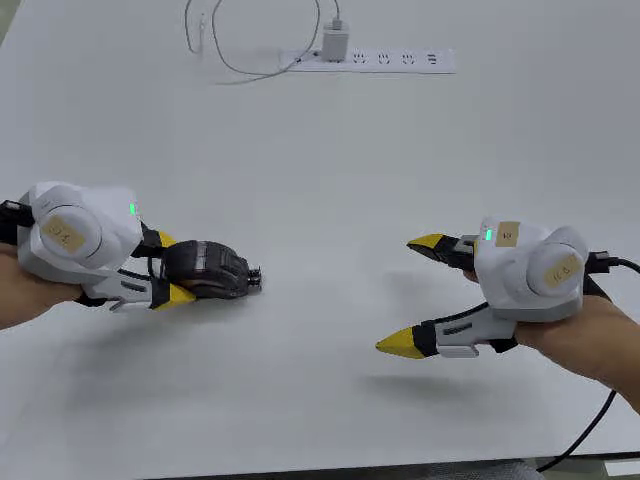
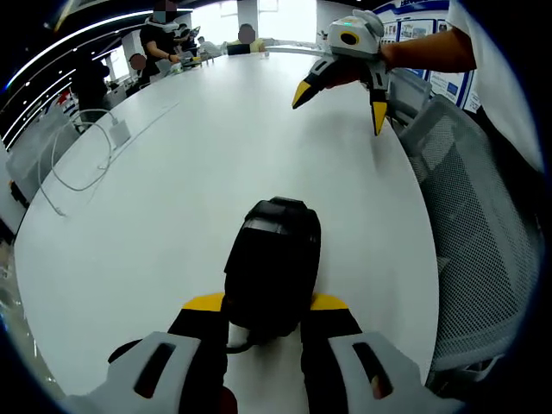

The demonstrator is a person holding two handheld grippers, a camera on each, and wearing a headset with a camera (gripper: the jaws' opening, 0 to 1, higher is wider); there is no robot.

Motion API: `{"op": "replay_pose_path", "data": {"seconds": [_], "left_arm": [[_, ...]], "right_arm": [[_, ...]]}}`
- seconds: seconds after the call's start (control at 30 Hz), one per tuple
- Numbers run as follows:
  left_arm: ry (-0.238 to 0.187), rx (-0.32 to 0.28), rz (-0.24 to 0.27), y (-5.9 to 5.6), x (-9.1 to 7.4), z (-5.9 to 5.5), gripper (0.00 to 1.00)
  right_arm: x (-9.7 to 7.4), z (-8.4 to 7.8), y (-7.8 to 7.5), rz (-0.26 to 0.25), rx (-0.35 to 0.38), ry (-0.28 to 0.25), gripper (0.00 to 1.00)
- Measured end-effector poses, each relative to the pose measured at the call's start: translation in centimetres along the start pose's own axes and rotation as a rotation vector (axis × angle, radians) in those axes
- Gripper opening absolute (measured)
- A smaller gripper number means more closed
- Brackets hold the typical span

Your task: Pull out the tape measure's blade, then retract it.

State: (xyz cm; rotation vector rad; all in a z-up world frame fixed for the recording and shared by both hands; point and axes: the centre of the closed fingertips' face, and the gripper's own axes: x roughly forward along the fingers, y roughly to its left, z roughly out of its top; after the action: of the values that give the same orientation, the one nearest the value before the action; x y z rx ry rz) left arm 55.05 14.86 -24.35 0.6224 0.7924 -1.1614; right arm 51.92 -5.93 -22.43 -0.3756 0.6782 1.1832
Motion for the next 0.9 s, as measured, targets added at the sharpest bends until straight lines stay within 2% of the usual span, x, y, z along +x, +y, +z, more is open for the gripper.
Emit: {"op": "replay_pose_path", "data": {"seconds": [0.67,0.9], "left_arm": [[0.018,-0.006,-0.01,0.0,0.0,0.0,0.27],[0.019,-0.008,-0.013,0.0,0.0,0.0,0.27]], "right_arm": [[3.6,2.6,-0.5,0.059,-0.048,-0.041,0.7],[4.9,3.4,-0.6,0.064,-0.071,-0.052,0.68]]}}
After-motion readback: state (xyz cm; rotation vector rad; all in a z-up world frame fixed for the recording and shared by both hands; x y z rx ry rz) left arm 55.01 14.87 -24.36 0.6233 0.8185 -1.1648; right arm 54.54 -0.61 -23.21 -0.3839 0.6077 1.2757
